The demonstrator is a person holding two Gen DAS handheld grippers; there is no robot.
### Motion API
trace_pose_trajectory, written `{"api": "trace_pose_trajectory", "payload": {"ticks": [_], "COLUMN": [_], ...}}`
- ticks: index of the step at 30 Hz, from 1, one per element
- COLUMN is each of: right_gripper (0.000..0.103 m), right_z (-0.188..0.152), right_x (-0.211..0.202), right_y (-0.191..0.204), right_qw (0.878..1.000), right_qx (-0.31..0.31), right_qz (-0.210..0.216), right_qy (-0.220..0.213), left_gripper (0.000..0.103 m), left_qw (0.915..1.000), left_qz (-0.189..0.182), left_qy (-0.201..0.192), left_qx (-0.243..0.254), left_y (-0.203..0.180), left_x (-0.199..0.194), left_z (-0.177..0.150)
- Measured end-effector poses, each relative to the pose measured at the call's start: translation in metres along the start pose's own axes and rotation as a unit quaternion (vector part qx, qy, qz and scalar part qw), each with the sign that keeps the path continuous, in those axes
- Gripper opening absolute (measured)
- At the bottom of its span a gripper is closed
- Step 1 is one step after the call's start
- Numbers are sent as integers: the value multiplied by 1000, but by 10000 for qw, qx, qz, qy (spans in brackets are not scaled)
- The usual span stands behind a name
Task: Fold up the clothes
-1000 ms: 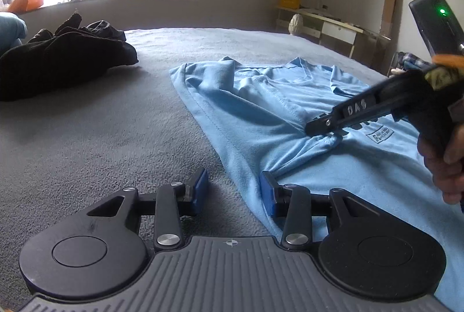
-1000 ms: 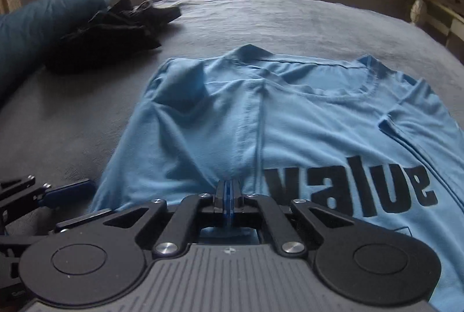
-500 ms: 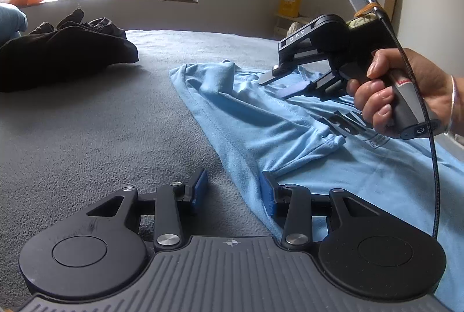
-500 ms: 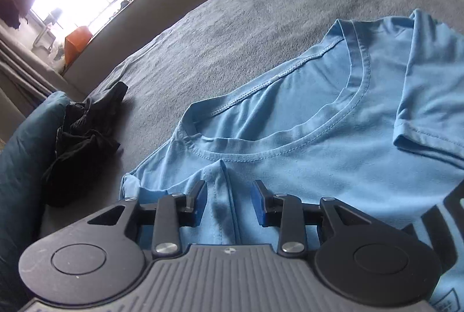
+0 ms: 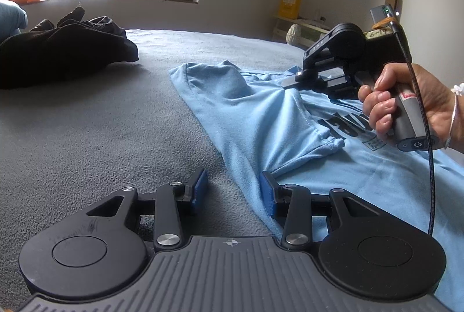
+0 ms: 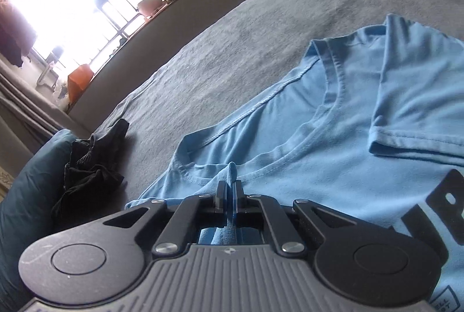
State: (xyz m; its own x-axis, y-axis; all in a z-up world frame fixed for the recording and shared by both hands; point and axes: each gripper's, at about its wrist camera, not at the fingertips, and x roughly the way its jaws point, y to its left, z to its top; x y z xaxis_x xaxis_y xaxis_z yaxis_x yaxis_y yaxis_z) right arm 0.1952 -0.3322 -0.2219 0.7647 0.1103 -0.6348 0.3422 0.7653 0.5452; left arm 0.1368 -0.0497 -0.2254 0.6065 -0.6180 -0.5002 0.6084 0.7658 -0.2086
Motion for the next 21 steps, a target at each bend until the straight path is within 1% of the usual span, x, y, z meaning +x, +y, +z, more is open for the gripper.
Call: {"api": "trace_pose_trajectory", "payload": {"ticks": [3, 7, 9, 10, 11, 13, 14, 16, 18, 20, 21], "right_gripper": [2, 6, 14, 25, 32, 32, 32, 32, 32, 31, 30], "right_z": [-3, -6, -4, -3, -1, 1, 2, 1, -4, -9, -13], "right_x": [5, 7, 3, -1, -6, -13, -15, -14, -11, 2, 14], "right_y": [-10, -10, -9, -9, -9, -6, -2, 15, 37, 56, 63], "right_qw": [9995, 9990, 9987, 9982, 9975, 9973, 9978, 9978, 9947, 9898, 9870], "right_qx": [256, 339, 331, 330, 327, 202, 49, -450, -998, -1354, -1492], "right_qz": [-164, -275, -312, -360, -415, -390, -344, -257, 45, 404, 373], "right_qy": [-36, -103, -217, -339, -474, -597, -557, -411, -224, 182, 458], "left_gripper": [40, 40, 40, 40, 40, 40, 40, 40, 40, 40, 40], "left_qw": [10000, 10000, 10000, 10000, 10000, 10000, 10000, 10000, 10000, 10000, 9999], "left_qz": [-4, -10, -17, -20, -24, -33, -38, -47, -52, -59, -64], "left_qy": [-1, -2, -3, -5, -6, -6, -7, -8, -9, -10, -11], "left_qx": [-8, -18, -25, -28, -33, -43, -50, -64, -69, -77, -83], "left_y": [0, 1, 1, 1, 2, 2, 3, 3, 3, 3, 3], "left_x": [0, 0, 0, 0, 0, 0, 0, 0, 0, 0, 0], "left_z": [0, 0, 0, 0, 0, 0, 0, 0, 0, 1, 1]}}
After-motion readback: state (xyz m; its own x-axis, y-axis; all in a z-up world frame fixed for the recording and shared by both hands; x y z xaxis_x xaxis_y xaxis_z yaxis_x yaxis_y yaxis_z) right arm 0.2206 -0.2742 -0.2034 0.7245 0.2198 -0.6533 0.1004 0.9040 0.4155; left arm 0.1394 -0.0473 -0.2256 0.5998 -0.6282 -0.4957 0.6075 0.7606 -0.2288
